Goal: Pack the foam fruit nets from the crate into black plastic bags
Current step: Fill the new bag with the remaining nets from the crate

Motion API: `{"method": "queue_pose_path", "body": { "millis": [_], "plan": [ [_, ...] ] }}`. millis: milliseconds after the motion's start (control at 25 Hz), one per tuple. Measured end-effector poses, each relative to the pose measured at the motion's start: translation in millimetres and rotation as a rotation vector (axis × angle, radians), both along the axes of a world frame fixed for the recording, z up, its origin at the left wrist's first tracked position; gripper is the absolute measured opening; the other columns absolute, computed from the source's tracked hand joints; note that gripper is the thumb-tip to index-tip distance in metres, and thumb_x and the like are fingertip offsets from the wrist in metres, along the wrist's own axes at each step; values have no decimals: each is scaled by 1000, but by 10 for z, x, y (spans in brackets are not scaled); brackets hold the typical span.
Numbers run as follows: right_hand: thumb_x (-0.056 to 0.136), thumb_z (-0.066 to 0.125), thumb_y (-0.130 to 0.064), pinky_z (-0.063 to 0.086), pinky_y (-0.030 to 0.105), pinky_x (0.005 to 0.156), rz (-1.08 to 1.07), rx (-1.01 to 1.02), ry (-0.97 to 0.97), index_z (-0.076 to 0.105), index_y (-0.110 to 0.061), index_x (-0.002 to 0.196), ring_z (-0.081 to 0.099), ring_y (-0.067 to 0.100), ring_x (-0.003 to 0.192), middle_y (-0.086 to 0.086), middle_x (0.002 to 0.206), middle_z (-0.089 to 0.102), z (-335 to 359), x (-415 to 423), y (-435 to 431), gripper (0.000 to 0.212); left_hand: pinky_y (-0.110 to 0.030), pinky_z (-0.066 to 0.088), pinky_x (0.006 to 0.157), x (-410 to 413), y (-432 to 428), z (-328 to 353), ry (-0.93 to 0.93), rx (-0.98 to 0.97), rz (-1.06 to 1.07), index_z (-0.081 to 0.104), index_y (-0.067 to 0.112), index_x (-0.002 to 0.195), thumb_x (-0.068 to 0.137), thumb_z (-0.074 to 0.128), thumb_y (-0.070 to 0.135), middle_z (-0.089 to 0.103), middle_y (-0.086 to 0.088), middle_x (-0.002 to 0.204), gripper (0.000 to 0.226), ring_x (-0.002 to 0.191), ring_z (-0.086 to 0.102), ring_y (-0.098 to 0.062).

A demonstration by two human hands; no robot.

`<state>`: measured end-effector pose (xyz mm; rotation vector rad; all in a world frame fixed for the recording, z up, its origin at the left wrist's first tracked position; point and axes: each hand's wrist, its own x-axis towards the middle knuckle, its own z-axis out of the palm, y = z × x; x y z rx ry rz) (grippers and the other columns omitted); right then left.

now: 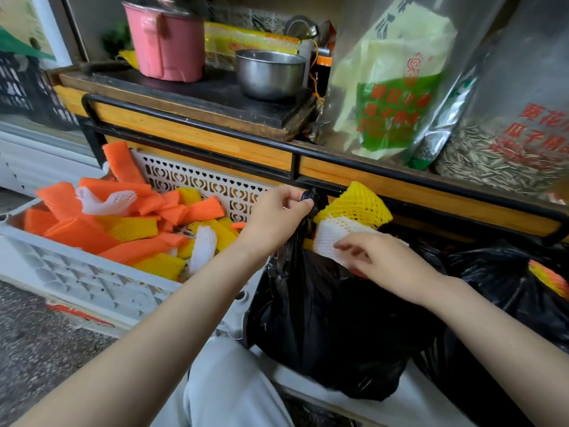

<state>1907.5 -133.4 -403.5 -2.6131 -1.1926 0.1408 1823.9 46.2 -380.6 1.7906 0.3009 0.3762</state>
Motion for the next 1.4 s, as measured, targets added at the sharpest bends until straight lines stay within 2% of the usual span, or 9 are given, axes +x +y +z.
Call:
{"method": "queue_pose_path", "body": {
  "millis": [120,240,400,560,760,920,1080,1240,1400],
  "plan": [
    [95,50,-33,40,24,92,-24,-19,-80,56,-27,123,51,7,116,-13,128,55,55,-9,-13,29,-5,34,53,7,-13,-28,-15,14,-1,44,20,64,93,54,16,41,7,58,32,59,42,-6],
    [98,41,-35,45,29,87,-47,31,-151,57,-30,120,54,6,110,-16,123,57,173,-87,66,28,-5,33,49,-14,22,-37,-40,38,-14,47,23,66,92,55,16,41,14,47,28,46,41,3],
    [98,44,-23,40,19,80,51,374,-302,59,-20,113,51,4,102,-13,107,56,406,-328,420,21,-16,41,62,-162,324,-140,-34,217,32,61,15,91,94,51,20,60,6,80,11,72,53,-5],
    [96,44,-18,36,13,80,212,473,-358,57,-14,112,45,3,102,-15,103,47,440,-537,1044,20,-24,41,77,-505,1009,-537,36,497,134,58,18,99,95,51,22,56,1,102,9,93,54,-14],
    [97,47,-23,25,6,87,305,304,-113,45,-18,125,37,1,116,-9,122,44,12,-470,2078,29,-41,41,90,-828,1934,-904,206,745,234,57,13,114,89,60,19,50,-8,114,26,108,49,-28],
    [94,53,-29,23,25,107,266,130,37,27,-13,142,25,15,136,3,144,29,-489,-294,2944,57,-49,39,92,-852,2635,-992,270,859,420,55,9,123,79,69,15,50,-15,124,46,117,45,-38],
    [91,59,-26,22,32,112,272,38,123,17,-10,146,21,23,139,8,149,23,-836,-191,3680,70,-48,33,97,-932,3168,-1135,503,781,532,43,18,135,74,73,23,42,-14,134,68,124,37,-36],
    [88,64,-24,20,38,116,302,1,67,10,-9,149,16,24,143,10,154,17,-1004,-126,4297,83,-47,47,87,-1009,3385,-1311,421,630,506,55,16,123,75,62,2,60,-14,115,51,110,54,-34],
    [84,69,-24,17,36,117,341,-72,9,6,-8,149,16,25,144,12,156,17,-1043,-114,4765,92,-45,49,80,-1011,3423,-1366,256,596,599,63,18,110,77,57,2,68,-13,99,37,99,60,-32]
  ]
}}
